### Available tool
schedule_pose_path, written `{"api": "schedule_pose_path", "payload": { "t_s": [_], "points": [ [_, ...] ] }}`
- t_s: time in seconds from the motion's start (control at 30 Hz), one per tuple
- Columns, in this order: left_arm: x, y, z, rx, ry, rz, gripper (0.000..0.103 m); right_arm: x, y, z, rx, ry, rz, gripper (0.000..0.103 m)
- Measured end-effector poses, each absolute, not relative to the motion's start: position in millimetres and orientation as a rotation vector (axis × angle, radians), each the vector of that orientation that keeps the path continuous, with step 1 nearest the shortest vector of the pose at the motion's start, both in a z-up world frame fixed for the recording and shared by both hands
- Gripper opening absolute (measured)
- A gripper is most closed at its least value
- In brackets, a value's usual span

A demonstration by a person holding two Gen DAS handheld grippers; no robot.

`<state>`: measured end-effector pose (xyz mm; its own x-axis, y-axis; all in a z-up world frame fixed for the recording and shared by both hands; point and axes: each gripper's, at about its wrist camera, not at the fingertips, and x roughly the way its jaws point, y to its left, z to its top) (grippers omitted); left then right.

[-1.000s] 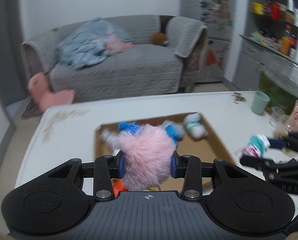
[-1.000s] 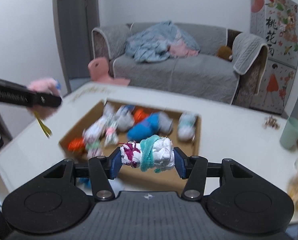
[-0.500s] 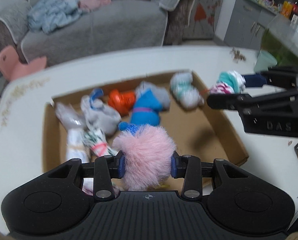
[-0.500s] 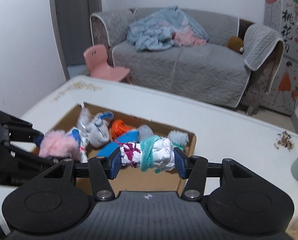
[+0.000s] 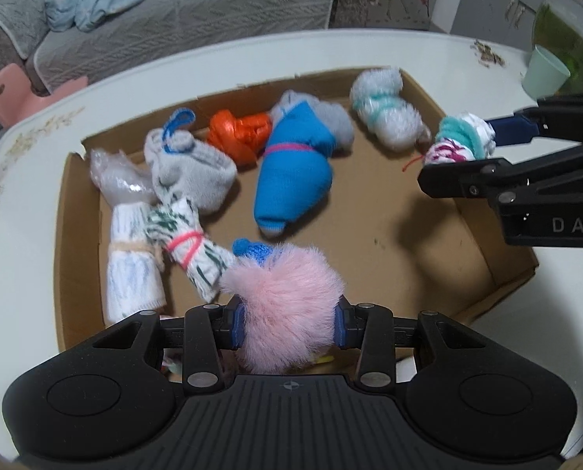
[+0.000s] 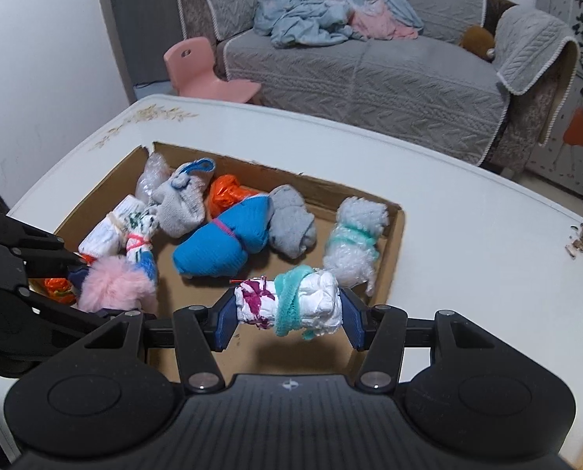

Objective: Organize objects
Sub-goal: 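Lower the pink pom-pom and teal-tied bundles into the tray and release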

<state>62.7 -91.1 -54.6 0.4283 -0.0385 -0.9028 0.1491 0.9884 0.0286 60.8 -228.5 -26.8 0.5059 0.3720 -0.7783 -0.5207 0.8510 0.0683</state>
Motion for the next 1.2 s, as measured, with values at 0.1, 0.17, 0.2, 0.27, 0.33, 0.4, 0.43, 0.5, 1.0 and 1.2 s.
{"api": "schedule_pose_path", "payload": {
  "t_s": [0.1, 0.17, 0.2, 0.27, 0.33, 0.4, 0.43, 0.5, 1.0, 1.2],
  "points": [
    [61.5, -86.7, -62.8, 0.121, 1.14, -0.129, 0.047, 59.2, -225.1, -29.6, -0.199, 0.907, 0.582, 0.05],
    [62.1, -82.3, -66.9, 0.123, 1.144, -0.144, 0.047, 57.1, -220.4, -31.4, -0.217, 0.914, 0.615, 0.05],
    [62.9, -80.5, -68.8, 0.126, 1.147, -0.147, 0.047, 55.3, -217.4, -32.4, -0.23, 0.915, 0.632, 0.05],
    [64.6, -78.7, -71.7, 0.143, 1.145, -0.147, 0.047, 51.9, -211.1, -34.2, -0.27, 0.911, 0.65, 0.05],
    [65.3, -78.1, -73.4, 0.154, 1.144, -0.153, 0.047, 52.5, -204.7, -38.3, -0.284, 0.919, 0.663, 0.05],
    [64.6, -78.3, -74.2, 0.168, 1.141, -0.163, 0.047, 55.3, -197.9, -42.5, -0.283, 0.927, 0.672, 0.05],
    [64.1, -78.4, -74.2, 0.174, 1.139, -0.168, 0.047, 56.6, -194.0, -44.2, -0.286, 0.931, 0.678, 0.05],
    [62.7, -77.4, -74.5, 0.174, 1.137, -0.173, 0.047, 58.4, -186.5, -47.3, -0.291, 0.933, 0.687, 0.05],
    [60.9, -62.3, -79.6, 0.115, 1.13, -0.134, 0.07, 69.6, -139.7, -73.6, -0.349, 0.968, 0.737, 0.054],
    [57.0, -63.4, -77.0, 0.121, 1.142, -0.147, 0.08, 61.5, -142.9, -63.6, -0.367, 0.954, 0.728, 0.073]
  ]
}}
